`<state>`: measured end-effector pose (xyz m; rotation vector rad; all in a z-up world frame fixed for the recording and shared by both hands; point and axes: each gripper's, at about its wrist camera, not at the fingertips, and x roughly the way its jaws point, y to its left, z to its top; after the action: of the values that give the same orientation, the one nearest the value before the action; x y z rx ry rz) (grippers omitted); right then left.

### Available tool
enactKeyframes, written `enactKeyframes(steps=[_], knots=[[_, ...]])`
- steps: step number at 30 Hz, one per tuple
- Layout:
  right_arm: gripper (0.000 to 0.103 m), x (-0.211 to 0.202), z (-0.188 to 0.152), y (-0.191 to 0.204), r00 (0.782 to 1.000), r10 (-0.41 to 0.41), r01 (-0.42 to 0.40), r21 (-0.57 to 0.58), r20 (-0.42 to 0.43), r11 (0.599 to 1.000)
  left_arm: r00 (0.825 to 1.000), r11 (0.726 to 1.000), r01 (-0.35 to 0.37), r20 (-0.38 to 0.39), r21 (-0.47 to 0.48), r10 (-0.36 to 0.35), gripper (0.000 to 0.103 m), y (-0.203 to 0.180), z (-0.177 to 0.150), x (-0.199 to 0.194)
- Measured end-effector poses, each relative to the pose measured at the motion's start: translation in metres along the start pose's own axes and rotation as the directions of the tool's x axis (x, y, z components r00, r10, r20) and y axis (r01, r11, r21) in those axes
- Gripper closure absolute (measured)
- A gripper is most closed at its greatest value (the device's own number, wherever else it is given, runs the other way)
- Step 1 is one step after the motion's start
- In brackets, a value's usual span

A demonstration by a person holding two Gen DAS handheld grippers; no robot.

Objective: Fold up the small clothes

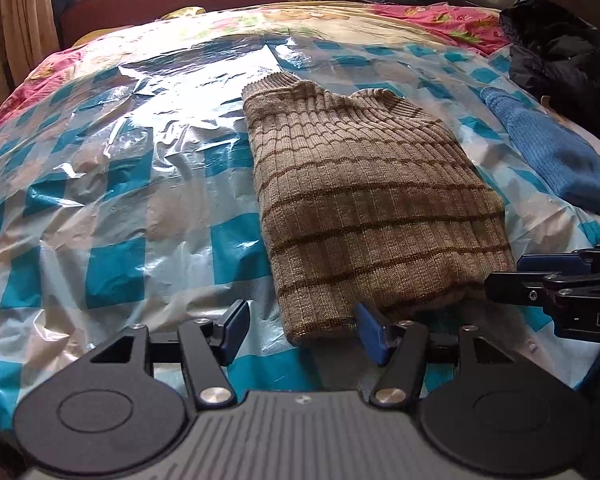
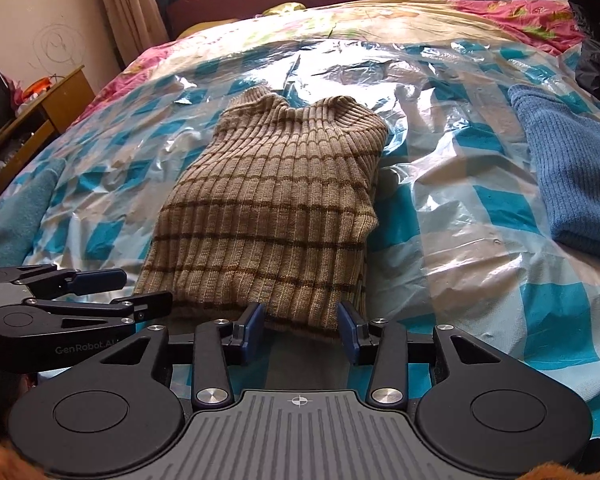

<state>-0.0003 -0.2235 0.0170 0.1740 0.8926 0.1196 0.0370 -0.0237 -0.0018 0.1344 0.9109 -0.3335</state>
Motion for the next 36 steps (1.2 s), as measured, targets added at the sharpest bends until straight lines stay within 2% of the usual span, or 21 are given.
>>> enactKeyframes(steps=[5,16,20,31,34,36], knots=[[0.057,-0.001,-0.003,0.006,1.0,-0.008,0.009,-0.021,0.01,1.0,1.0,1.0,-0.003,-0.007,-0.003,0.003,0.039,0.0,0.0,0.001],[0.054,-0.002,-0.004,0.005,1.0,-0.014,0.014,-0.015,0.013,1.0,1.0,1.0,0.003,-0.012,-0.013,-0.003,0.038,0.001,-0.003,-0.001],[0.047,-0.004,-0.005,0.006,1.0,-0.012,0.012,-0.014,0.022,1.0,1.0,1.0,0.002,-0.02,-0.018,-0.002,0.034,0.001,-0.003,0.0],[0.046,-0.004,-0.006,0.001,1.0,-0.011,0.011,0.018,0.022,1.0,1.0,1.0,0.006,-0.014,-0.001,-0.006,0.033,-0.004,-0.004,-0.002],[0.04,-0.007,-0.006,-0.001,0.999,-0.001,0.0,0.032,0.036,0.999,1.0,1.0,0.014,-0.01,-0.013,-0.014,0.033,-0.001,-0.004,-0.004],[0.039,-0.015,-0.007,-0.002,0.997,0.027,-0.031,0.045,0.078,0.999,1.0,1.0,0.016,-0.005,-0.019,-0.016,0.033,0.0,-0.003,-0.006]])
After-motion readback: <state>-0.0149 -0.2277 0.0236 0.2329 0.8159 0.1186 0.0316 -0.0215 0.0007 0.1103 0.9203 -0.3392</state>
